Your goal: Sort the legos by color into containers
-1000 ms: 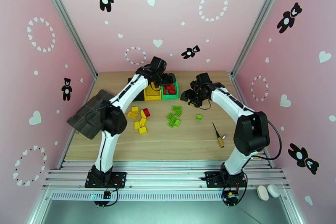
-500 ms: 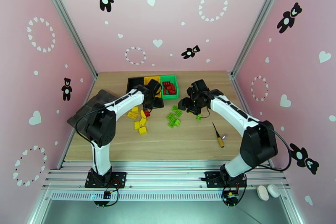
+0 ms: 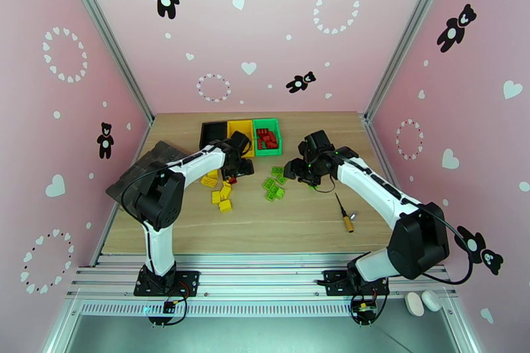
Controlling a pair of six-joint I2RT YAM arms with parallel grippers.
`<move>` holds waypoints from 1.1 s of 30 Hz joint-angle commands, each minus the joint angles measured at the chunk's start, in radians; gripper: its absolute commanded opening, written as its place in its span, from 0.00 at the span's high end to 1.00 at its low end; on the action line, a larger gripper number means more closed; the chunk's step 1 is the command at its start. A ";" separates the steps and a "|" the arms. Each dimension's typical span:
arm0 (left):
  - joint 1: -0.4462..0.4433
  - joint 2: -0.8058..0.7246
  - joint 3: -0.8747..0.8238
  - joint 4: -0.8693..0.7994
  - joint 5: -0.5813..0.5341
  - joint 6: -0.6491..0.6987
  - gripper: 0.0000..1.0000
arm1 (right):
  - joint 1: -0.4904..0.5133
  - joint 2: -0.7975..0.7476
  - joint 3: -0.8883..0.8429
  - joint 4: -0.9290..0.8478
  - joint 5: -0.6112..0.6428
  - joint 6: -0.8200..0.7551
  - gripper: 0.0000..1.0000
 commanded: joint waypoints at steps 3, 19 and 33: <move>0.027 0.005 -0.038 0.001 -0.034 0.009 0.20 | 0.008 -0.018 -0.009 -0.014 0.009 0.015 0.39; 0.047 0.130 0.074 -0.122 -0.085 0.056 0.21 | 0.028 0.044 0.029 0.005 0.003 0.027 0.39; 0.038 0.186 0.133 -0.164 -0.074 0.080 0.34 | 0.029 0.074 0.040 0.019 0.000 0.031 0.39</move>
